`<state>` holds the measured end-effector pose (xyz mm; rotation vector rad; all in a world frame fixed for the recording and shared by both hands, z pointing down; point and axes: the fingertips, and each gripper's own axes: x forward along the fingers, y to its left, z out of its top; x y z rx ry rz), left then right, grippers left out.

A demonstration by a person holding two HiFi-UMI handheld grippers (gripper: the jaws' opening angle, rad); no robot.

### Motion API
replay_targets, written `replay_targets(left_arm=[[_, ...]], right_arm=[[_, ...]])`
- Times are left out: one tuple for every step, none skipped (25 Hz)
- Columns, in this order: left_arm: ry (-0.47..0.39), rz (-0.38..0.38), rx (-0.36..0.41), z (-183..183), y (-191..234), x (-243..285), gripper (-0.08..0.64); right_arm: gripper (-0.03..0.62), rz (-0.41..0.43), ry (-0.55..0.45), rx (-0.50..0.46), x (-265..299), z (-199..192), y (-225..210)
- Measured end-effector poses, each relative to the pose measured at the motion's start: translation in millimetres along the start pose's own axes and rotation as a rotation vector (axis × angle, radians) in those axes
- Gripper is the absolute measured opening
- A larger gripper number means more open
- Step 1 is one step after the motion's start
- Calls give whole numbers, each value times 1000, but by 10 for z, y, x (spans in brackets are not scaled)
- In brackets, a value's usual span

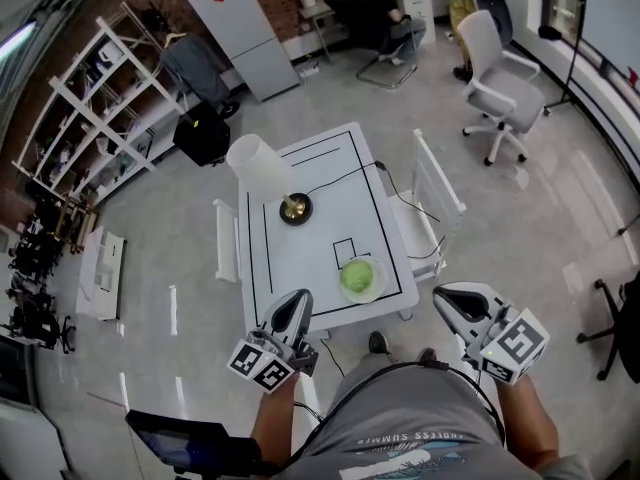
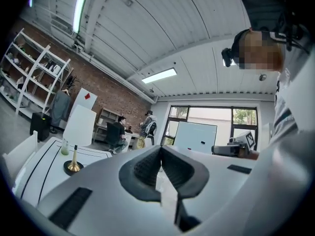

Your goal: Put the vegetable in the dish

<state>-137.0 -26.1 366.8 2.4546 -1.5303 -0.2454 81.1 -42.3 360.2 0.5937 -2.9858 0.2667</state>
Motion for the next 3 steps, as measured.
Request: replay_targets(left_arm=[[-2,7,2,-4,-47,-52,8],[-4,15,4,-9,-95,-104,8],[-6,22,5,-13,-143,-154,8]], right_arm=[[6,3,1,0,-52,-8,28],[6,7,2,-1,-102,-17,55],[6,10,4,-2,-153,-26,82]])
